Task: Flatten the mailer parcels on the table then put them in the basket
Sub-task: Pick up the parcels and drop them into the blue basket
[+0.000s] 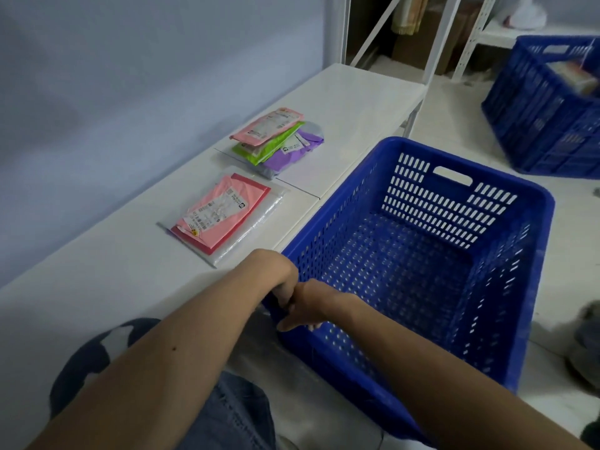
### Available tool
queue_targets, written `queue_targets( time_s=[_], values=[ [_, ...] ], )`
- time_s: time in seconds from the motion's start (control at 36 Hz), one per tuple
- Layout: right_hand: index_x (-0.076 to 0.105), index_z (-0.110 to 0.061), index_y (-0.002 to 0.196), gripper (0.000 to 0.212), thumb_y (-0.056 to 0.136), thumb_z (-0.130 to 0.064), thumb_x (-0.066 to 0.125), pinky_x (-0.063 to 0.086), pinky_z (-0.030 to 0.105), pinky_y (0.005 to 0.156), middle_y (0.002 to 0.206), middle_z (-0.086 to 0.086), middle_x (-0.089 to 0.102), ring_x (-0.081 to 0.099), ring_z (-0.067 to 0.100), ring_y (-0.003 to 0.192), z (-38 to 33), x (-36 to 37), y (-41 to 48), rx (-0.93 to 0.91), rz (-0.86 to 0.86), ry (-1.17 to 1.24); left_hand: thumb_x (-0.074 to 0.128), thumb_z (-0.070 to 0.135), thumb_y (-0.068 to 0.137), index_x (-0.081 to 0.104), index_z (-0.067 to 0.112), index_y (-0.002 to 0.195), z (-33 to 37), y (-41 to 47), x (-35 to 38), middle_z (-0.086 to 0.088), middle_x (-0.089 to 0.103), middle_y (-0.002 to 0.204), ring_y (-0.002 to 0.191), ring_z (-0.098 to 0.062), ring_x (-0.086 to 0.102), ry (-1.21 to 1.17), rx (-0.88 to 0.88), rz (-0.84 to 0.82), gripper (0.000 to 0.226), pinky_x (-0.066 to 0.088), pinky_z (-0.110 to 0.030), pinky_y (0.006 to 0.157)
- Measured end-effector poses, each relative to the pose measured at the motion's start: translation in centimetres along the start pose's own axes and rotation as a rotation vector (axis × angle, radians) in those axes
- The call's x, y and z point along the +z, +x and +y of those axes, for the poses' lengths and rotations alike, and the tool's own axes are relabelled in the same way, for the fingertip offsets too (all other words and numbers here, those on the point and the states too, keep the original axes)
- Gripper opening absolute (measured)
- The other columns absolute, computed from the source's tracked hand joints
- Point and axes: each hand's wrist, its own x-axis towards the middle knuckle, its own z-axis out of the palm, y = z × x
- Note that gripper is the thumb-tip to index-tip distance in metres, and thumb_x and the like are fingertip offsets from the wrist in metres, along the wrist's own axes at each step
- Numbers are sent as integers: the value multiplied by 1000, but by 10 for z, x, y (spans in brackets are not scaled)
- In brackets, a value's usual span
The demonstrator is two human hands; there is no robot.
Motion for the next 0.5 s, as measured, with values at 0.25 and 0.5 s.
queue_targets(
  time_s=[0.25,0.5],
  values=[
    [57,-18,101,17,93,-33,54,46,28,63,78,-2,56,51,15,66,-12,-46,-14,-82,127,-278,65,19,78,68,17,79,-33,-7,-24,-4,67,82,79,-22,66,-259,72,320,3,56,-39,81],
    [66,-7,113,33,96,-30,51,51,38,91,115,10,64,60,27,103,-18,-134,17,-85,426,-293,62,31,82,73,8,90,-93,-9,-9,-8,72,92,84,-21,68,-1299,-29,733,26,54,-37,86]
  ],
)
